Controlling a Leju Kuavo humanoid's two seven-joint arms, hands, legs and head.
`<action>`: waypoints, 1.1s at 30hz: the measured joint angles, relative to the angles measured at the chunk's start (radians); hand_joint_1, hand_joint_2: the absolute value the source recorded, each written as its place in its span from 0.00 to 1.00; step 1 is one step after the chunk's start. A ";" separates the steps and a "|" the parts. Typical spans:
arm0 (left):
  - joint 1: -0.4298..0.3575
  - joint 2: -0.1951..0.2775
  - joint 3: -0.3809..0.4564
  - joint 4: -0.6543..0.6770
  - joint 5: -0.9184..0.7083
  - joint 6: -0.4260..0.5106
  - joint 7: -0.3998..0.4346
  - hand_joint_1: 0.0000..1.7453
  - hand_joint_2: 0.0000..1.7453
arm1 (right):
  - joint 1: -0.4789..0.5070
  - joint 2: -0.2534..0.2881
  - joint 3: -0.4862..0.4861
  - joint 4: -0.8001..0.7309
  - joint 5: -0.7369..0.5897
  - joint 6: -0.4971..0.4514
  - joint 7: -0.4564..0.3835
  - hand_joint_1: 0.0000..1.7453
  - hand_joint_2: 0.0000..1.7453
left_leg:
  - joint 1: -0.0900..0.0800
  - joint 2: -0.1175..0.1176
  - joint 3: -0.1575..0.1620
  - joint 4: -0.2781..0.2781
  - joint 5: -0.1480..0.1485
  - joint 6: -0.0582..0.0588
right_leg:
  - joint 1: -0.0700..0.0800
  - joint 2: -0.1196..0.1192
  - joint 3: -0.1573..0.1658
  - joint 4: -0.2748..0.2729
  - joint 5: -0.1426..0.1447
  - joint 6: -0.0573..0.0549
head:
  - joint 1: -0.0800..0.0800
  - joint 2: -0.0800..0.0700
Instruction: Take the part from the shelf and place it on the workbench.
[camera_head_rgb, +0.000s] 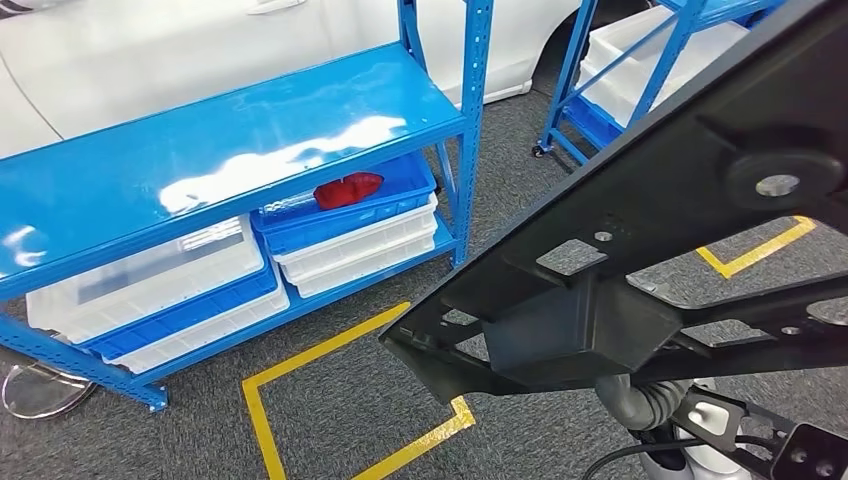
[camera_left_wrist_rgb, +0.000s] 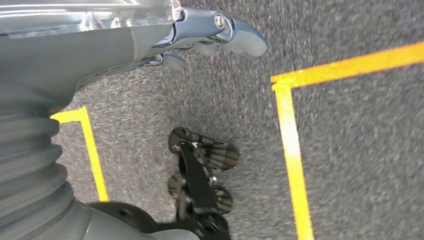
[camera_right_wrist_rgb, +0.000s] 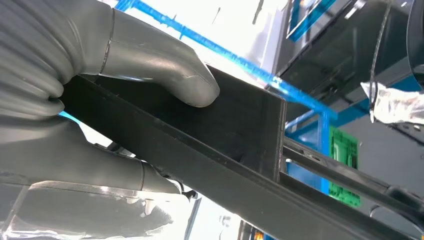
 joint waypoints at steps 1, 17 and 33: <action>0.003 -0.001 -0.004 0.000 -0.007 -0.006 0.006 0.00 1.00 | 0.013 -0.003 0.000 -0.006 0.006 -0.011 0.000 1.00 1.00 | 0.000 -0.008 -0.027 0.063 -0.023 -0.001 | 0.001 0.012 -0.001 0.000 0.001 -0.001 | 0.000 0.000; 0.001 -0.034 -0.028 0.000 0.019 0.028 0.016 0.00 1.00 | -0.031 -0.089 0.128 -0.010 -0.133 -0.029 0.001 1.00 1.00 | -0.004 0.008 0.086 -0.213 0.126 0.058 | 0.000 0.005 -0.150 0.288 -0.120 0.054 | 0.007 0.000; -0.007 0.001 -0.009 0.000 0.015 0.000 0.029 0.00 1.00 | -0.061 -0.047 0.123 0.034 -0.110 -0.024 0.001 1.00 1.00 | -0.006 -0.013 -0.045 0.098 -0.022 0.009 | 0.008 0.032 0.001 -0.009 0.007 -0.009 | 0.005 0.000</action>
